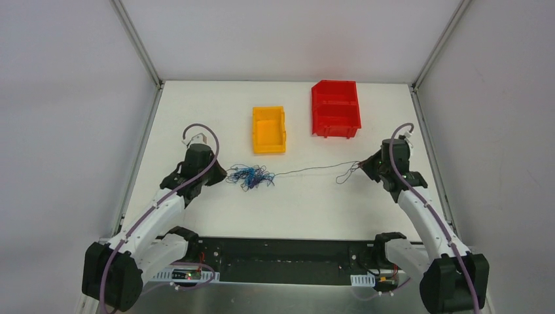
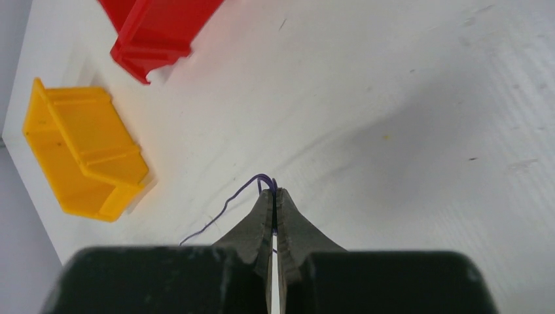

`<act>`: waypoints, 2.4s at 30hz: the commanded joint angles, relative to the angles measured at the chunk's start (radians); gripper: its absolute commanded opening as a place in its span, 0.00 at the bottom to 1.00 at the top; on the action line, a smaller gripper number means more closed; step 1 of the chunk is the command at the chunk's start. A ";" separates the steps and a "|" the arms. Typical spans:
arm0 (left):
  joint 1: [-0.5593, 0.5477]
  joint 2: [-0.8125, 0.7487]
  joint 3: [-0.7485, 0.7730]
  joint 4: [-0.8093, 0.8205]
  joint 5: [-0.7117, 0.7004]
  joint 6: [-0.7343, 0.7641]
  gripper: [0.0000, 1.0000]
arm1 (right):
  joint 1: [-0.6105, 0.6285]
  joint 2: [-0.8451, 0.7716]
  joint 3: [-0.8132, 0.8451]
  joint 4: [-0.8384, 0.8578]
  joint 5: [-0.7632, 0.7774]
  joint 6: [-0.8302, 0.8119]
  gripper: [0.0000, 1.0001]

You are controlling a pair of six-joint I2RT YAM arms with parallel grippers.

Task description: Untangle the cables

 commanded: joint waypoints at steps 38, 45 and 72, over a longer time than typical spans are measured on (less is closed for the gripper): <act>0.011 -0.344 -0.052 -0.294 -0.592 -0.254 0.00 | -0.275 -0.202 -0.142 0.015 -0.048 0.024 0.02; 0.011 -0.256 0.002 -0.241 -0.397 -0.159 0.00 | -0.238 -0.176 -0.108 0.039 -0.330 -0.074 0.71; 0.011 -0.251 0.028 -0.309 0.007 -0.316 0.99 | 0.677 0.347 0.253 0.150 -0.065 -0.332 0.95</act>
